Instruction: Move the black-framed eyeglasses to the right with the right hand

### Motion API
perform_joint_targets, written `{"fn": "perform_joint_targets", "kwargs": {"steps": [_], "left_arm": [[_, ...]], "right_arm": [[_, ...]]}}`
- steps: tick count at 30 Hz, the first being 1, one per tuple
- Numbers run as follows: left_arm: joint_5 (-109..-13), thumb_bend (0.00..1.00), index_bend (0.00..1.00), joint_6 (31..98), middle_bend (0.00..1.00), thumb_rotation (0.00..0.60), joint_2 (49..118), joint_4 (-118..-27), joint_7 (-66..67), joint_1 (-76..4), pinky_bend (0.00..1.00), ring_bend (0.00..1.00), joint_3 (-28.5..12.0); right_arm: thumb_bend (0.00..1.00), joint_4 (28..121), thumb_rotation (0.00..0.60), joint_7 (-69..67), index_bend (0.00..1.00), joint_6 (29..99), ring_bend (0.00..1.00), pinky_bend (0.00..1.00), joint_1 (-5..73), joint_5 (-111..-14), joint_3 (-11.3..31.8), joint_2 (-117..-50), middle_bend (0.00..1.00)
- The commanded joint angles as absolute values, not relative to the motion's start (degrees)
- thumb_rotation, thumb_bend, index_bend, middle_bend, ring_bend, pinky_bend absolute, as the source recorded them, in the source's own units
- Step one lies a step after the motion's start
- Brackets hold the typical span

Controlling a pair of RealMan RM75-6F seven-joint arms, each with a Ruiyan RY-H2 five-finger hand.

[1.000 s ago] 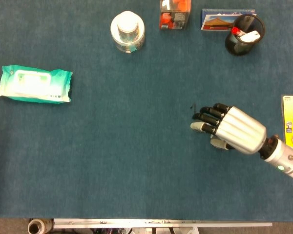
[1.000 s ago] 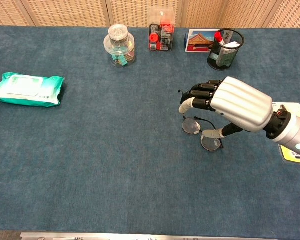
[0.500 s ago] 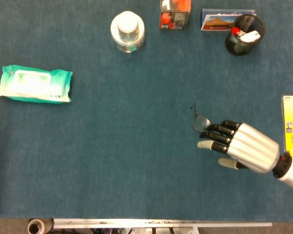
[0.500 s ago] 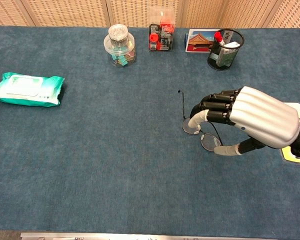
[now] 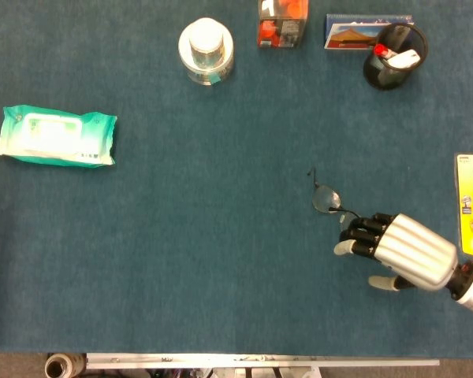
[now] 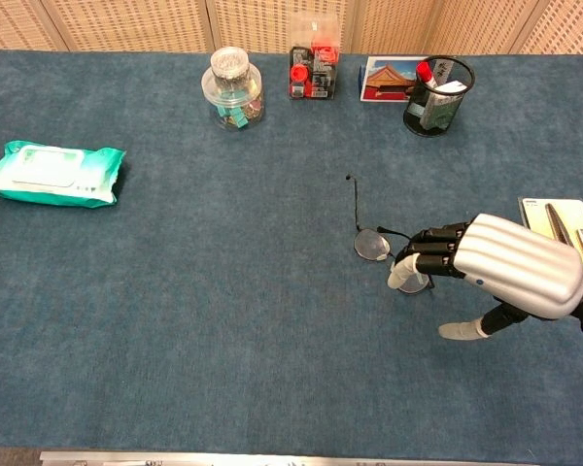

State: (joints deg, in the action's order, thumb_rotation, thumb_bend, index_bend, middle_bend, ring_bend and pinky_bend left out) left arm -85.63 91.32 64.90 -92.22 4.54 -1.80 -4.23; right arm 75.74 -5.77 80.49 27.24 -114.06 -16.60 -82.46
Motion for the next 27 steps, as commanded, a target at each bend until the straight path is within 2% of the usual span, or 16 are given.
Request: {"fn": "perform_joint_targets", "kwargs": {"steps": [1,14,27], "left_arm": [[-85.57,0.34,0.47,91.35,0.57,0.6,64.86,-92.24,4.47,-1.77,0.52,0.42,-4.27],[-85.56,0.34,0.47,91.41,0.57,0.6,64.62,-92.42,4.22,-1.67,0.52,0.42,-4.29],[-85.54,0.34,0.47,91.54,0.57,0.6,64.39,-92.54,3.87,-1.57,0.52,0.42,-4.36]], "right_arm": [[0.0,75.13,0.6,-6.35,0.37,79.49,0.31,0.5,27.05,-113.66,-16.79,-82.88,0.39],[0.0,74.84,0.6,-6.91,0.37,76.12,0.32,0.5,26.45,-112.74,-17.48,-82.76,0.4],[0.0,73.22,0.6,-5.33,0.37,74.33,0.32,0.5,25.63,-109.64,-15.38,-82.43,0.4]]}}
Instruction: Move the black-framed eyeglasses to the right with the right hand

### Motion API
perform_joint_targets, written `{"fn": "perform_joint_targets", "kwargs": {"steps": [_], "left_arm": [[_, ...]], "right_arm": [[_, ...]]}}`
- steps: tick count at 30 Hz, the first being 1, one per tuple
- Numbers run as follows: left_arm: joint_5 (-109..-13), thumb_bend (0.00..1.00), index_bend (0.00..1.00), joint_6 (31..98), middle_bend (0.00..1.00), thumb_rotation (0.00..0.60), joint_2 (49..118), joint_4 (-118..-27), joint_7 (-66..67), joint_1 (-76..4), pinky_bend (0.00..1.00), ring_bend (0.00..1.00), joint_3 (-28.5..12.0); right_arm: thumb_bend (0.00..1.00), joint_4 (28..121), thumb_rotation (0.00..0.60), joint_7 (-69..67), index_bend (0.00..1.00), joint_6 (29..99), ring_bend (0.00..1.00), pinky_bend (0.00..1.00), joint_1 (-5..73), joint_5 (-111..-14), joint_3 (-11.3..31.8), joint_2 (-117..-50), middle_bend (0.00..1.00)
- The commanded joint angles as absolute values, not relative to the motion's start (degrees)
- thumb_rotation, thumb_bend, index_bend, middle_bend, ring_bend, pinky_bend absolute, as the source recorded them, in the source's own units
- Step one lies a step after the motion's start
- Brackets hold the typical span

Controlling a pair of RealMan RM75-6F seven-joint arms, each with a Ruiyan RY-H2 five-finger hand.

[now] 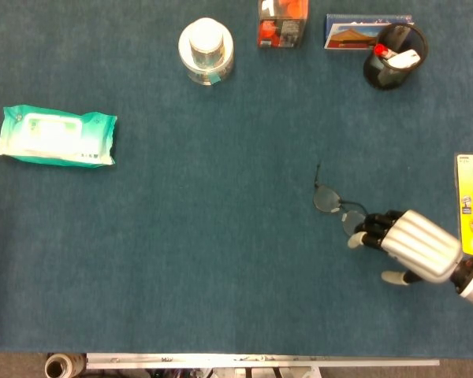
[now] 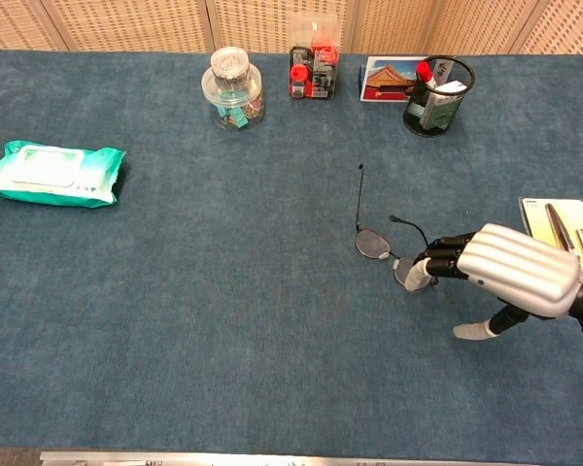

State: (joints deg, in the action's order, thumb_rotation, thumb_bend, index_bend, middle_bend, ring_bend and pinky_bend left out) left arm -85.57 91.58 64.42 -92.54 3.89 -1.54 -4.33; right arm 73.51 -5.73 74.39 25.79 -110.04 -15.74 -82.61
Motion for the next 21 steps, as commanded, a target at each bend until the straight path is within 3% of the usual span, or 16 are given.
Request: {"fn": "perform_joint_targets", "kwargs": {"steps": [1,21], "left_arm": [[-85.51,0.34,0.47,91.54,0.57,0.6,64.36,-92.55,3.85,-1.56,0.52,0.42,-4.37],[-85.41,0.34,0.47,91.47,0.57,0.6,64.21,-92.67,3.71,-1.47,0.52,0.42,-4.36]], "right_arm": [[0.0,73.09,0.6,-5.09,0.37,74.27,0.32,0.5,25.57,-109.4,-15.18,-82.33,0.4],[0.0,70.34,0.6,-1.91,0.37,75.67,0.32,0.5,24.73,-106.56,-10.94,-81.19,0.4]]}}
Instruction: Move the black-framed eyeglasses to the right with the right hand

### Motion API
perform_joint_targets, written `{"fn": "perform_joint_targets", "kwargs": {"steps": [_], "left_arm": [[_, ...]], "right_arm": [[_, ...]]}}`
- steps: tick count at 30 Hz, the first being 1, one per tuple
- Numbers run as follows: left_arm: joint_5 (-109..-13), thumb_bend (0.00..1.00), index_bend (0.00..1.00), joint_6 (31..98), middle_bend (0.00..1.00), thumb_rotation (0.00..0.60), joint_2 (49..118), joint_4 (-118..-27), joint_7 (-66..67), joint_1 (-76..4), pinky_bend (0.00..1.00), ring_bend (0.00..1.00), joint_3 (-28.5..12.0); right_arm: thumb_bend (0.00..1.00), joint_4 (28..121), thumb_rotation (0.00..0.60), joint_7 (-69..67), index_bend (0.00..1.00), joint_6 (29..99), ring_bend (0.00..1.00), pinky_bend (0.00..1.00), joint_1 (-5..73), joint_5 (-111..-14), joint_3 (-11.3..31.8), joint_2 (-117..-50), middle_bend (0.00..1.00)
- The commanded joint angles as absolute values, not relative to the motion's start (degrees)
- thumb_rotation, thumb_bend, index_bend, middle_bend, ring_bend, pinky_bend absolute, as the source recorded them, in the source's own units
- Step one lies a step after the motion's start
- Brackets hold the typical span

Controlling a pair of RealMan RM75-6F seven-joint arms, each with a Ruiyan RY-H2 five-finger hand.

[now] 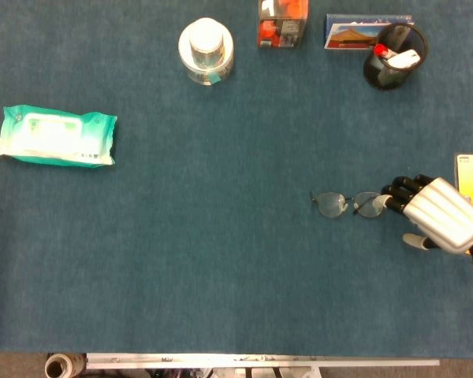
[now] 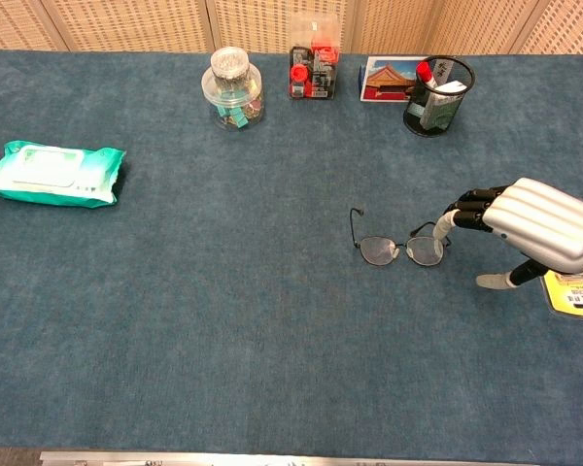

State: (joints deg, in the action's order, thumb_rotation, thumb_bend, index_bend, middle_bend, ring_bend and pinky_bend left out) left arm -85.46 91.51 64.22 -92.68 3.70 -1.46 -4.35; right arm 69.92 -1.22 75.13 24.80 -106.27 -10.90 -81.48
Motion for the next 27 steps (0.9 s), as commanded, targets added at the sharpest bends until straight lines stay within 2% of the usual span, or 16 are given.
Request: {"fn": "perform_joint_targets", "kwargs": {"steps": [1,10,17,27], "left_arm": [[-85.34,0.34,0.47,91.41,0.57,0.6,64.2,-92.66,3.69,-1.48,0.52,0.42,-4.38],[-85.6,0.34,0.47,91.56,0.57,0.6,64.16,-92.78,3.69,-1.43,0.52,0.42,-4.3],[-85.8,0.34,0.47,91.9,0.57,0.6,63.87,-92.9,3.13,-1.25,0.52,0.42,-4.28],[-85.68,0.34,0.47,92.2,0.57,0.6,63.11,-92.9,1.21,-0.99,0.52,0.42,-4.46]], "right_arm": [[0.0,70.73,0.6,-2.3,0.37,76.03,0.32,0.5,24.71,-106.85,-11.06,-80.96,0.4],[0.0,77.89,0.6,-1.51,0.37,82.73,0.32,0.5,24.1,-110.78,-10.49,-77.48,0.4],[0.14,77.38,0.6,3.12,0.37,84.92,0.32,0.5,24.29,-110.48,-6.31,-79.08,0.4],[0.39,70.35,0.6,5.65,0.37,80.65,0.29,0.51,25.43,-107.05,-3.58,-85.89,0.37]]}}
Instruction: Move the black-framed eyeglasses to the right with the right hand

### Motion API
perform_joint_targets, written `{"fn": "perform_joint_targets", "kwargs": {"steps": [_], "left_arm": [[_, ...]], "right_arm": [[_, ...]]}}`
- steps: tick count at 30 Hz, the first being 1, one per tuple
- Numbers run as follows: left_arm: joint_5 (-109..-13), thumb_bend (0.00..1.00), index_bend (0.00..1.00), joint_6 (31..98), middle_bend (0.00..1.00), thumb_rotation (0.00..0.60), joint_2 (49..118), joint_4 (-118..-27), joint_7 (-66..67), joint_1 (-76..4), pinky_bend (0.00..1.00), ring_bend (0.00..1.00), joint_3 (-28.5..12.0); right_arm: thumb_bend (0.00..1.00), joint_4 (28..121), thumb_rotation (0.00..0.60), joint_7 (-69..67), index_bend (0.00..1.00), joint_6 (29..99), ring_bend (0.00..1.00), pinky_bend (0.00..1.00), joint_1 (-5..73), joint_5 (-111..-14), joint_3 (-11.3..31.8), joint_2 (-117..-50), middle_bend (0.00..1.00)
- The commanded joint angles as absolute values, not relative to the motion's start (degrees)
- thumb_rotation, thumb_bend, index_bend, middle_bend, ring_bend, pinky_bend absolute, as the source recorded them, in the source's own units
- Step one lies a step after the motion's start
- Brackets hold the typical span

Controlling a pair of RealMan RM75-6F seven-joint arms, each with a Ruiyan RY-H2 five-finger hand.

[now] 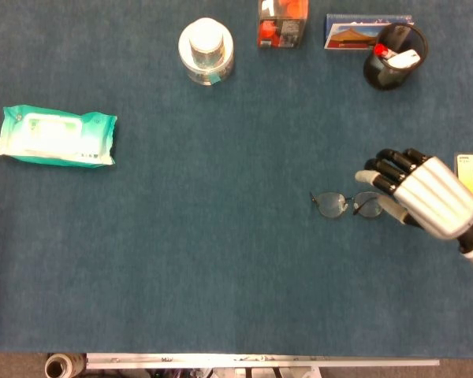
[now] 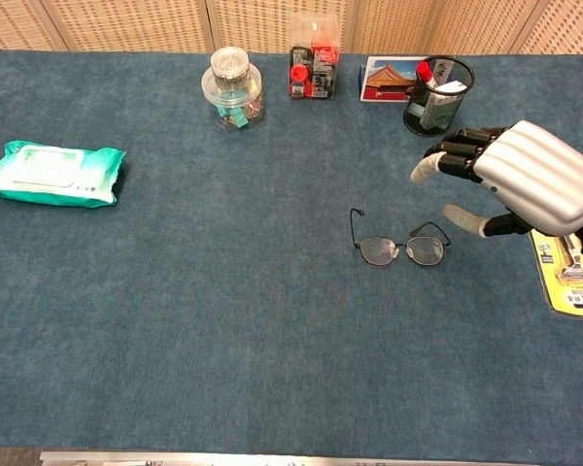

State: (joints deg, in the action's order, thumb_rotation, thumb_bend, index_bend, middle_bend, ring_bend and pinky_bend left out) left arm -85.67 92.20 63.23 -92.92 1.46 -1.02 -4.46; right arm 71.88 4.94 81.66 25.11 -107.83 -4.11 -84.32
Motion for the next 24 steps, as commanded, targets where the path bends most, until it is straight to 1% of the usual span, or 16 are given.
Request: {"fn": "perform_joint_targets", "kwargs": {"steps": [1,6,24], "left_arm": [[-85.7,0.34,0.47,92.21,0.57,0.6,63.07,-92.86,1.03,-0.99,0.52,0.42,-4.48],[-85.83,0.34,0.47,92.57,0.57,0.6,62.85,-92.8,0.26,-0.85,0.52,0.42,-4.58],[-85.84,0.34,0.47,93.15,0.57,0.6,62.54,-92.81,-0.78,-0.58,0.52,0.42,-4.85]], "right_arm": [[0.4,69.85,0.6,5.81,0.37,80.41,0.29,0.51,25.47,-106.88,-3.53,-86.46,0.37],[0.41,67.9,0.6,6.42,0.37,79.42,0.28,0.51,25.61,-106.21,-3.48,-88.74,0.37],[0.41,62.34,0.6,5.42,0.37,76.54,0.28,0.51,26.61,-104.68,-4.11,-93.36,0.37]]}}
